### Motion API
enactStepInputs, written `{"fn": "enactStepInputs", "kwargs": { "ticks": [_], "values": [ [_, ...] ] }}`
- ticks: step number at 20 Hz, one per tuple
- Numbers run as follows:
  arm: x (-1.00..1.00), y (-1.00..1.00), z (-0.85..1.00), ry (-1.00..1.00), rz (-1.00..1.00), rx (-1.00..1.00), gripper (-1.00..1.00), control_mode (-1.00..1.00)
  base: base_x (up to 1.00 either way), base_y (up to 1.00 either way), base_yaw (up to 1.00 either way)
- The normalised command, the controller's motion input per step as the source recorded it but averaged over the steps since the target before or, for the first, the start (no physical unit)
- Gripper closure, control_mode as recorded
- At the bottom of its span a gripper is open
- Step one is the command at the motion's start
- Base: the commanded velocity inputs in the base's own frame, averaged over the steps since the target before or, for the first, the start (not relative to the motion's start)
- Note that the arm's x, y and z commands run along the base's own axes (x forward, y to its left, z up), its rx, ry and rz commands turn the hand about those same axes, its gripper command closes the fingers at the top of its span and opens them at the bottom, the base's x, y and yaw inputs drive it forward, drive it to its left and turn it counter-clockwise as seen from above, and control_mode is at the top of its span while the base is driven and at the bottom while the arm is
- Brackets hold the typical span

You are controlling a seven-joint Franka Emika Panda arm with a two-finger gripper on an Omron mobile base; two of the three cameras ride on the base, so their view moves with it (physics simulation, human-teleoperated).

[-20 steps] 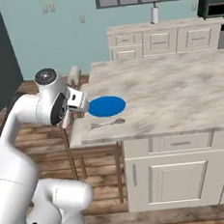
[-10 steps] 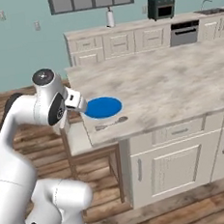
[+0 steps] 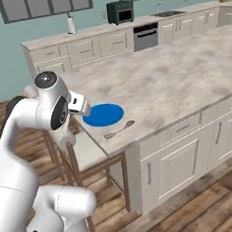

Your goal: Take the fork and place it on the left side of the plate. Then take the spoon and place it on the right side of the plate. Make sure they're directly next to the plate.

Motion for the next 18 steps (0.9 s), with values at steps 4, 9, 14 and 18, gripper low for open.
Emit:
{"fn": "enactStepInputs", "kwargs": {
  "ticks": [4,9,14,18],
  "values": [
    [0.00,0.00,0.00,0.00,0.00,0.00,1.00,1.00,0.07,0.92,-0.41],
    [0.00,0.00,0.00,0.00,0.00,0.00,1.00,1.00,0.01,0.97,-0.40],
    [0.00,0.00,0.00,0.00,0.00,0.00,1.00,1.00,0.01,0.95,-0.40],
    [0.00,0.00,0.00,0.00,0.00,0.00,1.00,1.00,0.11,0.91,-0.41]
  ]
}}
